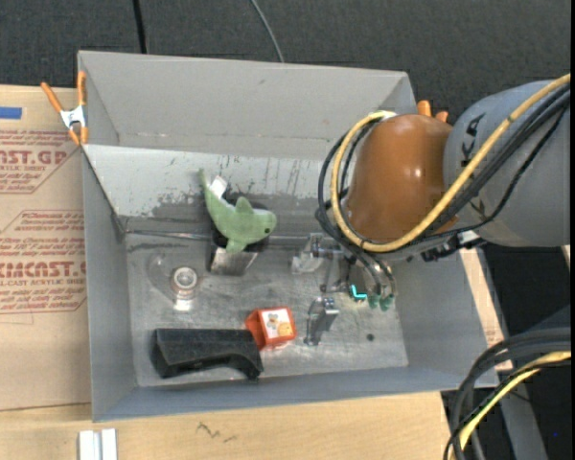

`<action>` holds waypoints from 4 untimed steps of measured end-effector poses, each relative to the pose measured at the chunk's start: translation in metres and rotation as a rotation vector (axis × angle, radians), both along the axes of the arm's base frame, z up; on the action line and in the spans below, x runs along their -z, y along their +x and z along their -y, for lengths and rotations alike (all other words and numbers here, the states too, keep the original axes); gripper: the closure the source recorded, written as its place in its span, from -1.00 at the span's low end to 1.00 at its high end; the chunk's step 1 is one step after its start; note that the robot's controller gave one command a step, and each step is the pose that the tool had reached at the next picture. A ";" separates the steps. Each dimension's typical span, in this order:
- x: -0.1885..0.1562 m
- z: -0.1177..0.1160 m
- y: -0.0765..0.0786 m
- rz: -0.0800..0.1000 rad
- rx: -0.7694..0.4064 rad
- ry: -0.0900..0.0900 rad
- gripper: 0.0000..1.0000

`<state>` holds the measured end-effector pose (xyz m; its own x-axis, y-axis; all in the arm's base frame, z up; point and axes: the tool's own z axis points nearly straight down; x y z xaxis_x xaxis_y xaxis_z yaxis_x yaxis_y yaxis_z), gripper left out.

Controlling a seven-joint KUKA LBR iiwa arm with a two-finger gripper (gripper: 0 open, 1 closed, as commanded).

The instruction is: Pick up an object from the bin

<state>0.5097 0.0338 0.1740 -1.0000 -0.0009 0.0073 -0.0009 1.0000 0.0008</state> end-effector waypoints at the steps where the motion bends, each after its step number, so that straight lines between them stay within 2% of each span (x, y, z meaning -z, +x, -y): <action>1: -0.003 0.000 0.002 0.008 0.000 0.000 -1.00; 2: 0.066 -0.040 -0.009 0.012 0.005 0.001 -1.00; 3: 0.062 -0.075 -0.024 0.001 -0.038 -0.002 -1.00; 4: 0.066 -0.051 -0.024 0.008 0.036 0.000 -1.00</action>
Offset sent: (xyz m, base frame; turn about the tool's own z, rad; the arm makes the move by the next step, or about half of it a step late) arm -0.0168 0.0598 -0.1040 0.0060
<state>0.4854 0.0850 0.1079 -0.9994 0.0355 -0.0010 0.0355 0.9994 0.0014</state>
